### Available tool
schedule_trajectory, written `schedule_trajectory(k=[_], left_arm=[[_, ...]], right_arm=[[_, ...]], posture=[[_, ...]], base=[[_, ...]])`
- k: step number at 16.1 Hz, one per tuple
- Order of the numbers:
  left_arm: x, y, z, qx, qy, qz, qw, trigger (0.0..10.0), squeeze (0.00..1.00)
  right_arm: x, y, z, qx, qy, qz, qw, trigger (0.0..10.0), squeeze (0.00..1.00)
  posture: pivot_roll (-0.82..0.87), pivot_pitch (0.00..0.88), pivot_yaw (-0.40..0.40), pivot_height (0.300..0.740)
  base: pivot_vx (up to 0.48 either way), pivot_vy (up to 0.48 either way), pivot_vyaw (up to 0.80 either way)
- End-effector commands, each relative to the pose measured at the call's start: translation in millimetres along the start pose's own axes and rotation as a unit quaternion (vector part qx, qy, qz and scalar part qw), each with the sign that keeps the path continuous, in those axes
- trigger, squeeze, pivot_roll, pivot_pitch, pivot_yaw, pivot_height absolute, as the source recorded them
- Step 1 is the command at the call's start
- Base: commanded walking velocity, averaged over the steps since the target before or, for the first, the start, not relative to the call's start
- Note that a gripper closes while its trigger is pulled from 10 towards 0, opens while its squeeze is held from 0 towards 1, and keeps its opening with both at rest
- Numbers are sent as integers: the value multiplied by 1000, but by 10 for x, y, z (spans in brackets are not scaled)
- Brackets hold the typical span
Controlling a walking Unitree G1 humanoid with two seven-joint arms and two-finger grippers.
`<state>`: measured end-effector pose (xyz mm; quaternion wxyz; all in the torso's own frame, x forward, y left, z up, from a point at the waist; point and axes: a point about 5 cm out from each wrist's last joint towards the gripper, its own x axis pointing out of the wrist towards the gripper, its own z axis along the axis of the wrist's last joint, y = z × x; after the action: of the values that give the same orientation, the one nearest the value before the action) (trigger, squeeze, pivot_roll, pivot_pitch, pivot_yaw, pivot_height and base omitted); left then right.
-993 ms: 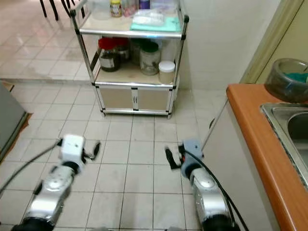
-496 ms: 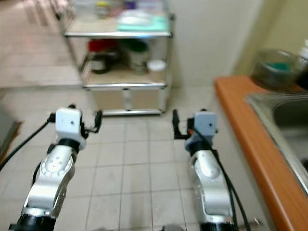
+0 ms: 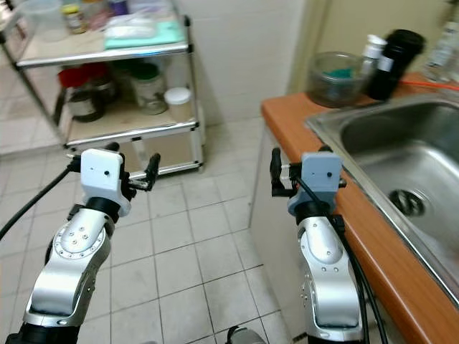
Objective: Kitchen organization
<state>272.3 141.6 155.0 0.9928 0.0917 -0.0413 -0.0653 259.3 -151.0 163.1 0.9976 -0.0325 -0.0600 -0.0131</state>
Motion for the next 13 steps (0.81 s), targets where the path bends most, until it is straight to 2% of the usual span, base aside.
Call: schedule_trajectory(k=[1,2,3,5,7,9,13], left_arm=[[-11,-22,44,4,-9,-10,1000,10000,0],[-6,-37,44,-2,-1,-19,1000,10000,0],[-5,-87,36,-26,9,-49,998,10000,0],[10,-86,37,-20,16,-49,998,10000,0],[10,-27,-25,-32,29,-28,999,10000,0],[12,-42,-30,-47,34,-41,997,10000,0],[-11,-36,-91,-22,39,-47,998,10000,0]], right_arm=[[-15,17,14,-2,3,-4,1000,10000,1000],[-25,14,-15,0,21,-5,1000,10000,1000],[-42,-10,-69,-1,44,-17,999,10000,1000],[-62,-53,-122,22,64,-43,997,10000,1000],[-67,-66,-150,11,80,-52,995,10000,1000],[-79,-45,-157,22,85,-51,995,10000,1000],[-119,-86,-214,19,93,-64,993,10000,1000]], posture=[[-125,0,50,740],[-126,0,52,740],[-123,0,50,740],[-120,0,49,740],[-128,0,58,740],[-127,0,63,740],[-130,0,73,740]], base=[[0,0,-800],[0,0,-800],[0,480,-800],[0,480,-800],[0,0,0],[0,0,0],[0,0,-747]])
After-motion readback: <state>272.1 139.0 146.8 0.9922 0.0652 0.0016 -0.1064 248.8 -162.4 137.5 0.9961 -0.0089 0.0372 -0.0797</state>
